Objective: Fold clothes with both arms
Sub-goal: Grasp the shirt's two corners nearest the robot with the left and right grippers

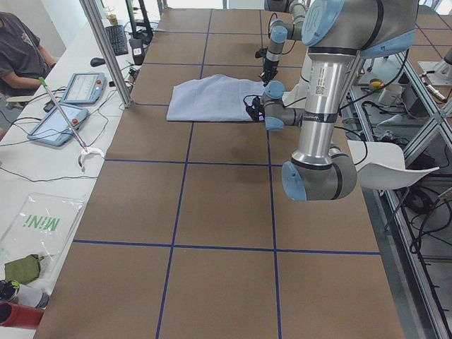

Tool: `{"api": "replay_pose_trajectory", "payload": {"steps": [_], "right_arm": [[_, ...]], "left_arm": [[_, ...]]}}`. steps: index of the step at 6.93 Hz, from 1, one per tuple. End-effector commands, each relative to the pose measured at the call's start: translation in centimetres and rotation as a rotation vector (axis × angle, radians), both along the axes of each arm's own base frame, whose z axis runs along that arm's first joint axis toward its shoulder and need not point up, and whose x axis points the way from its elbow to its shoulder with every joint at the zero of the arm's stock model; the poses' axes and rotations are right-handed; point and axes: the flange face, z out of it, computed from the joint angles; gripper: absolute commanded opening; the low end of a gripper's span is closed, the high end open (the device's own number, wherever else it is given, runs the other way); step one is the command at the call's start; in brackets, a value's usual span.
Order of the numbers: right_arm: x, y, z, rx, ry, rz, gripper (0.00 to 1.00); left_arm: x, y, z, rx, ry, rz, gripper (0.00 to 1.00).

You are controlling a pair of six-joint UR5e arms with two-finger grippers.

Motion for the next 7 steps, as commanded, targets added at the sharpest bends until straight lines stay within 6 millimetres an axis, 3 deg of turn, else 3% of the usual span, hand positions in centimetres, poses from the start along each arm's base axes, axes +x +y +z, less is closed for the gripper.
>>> {"api": "replay_pose_trajectory", "payload": {"steps": [1, 2, 4, 5, 6, 7], "right_arm": [[0.06, -0.07, -0.02, -0.001, -0.001, 0.001, 0.00], [0.04, 0.01, -0.02, 0.000, 0.000, -0.002, 0.00], [0.11, -0.15, 0.07, -0.001, 0.001, 0.002, 0.00], [0.15, -0.15, 0.26, 0.000, 0.006, 0.001, 0.00], [0.21, -0.12, 0.05, -0.001, 0.001, 0.000, 0.00], [0.24, -0.14, 0.13, 0.000, 0.003, 0.001, 0.00]], "left_arm": [[1.64, 0.70, -0.93, -0.010, -0.033, 0.011, 0.77], [2.13, 0.95, -0.45, -0.010, -0.046, 0.016, 0.74], [2.40, 1.09, -0.23, -0.013, -0.052, 0.019, 0.57], [2.37, 1.00, -0.23, -0.013, -0.052, 0.017, 0.19], [2.32, 1.09, -0.12, -0.011, -0.054, 0.018, 0.00], [2.25, 1.10, -0.37, -0.010, -0.048, 0.018, 0.00]]}}
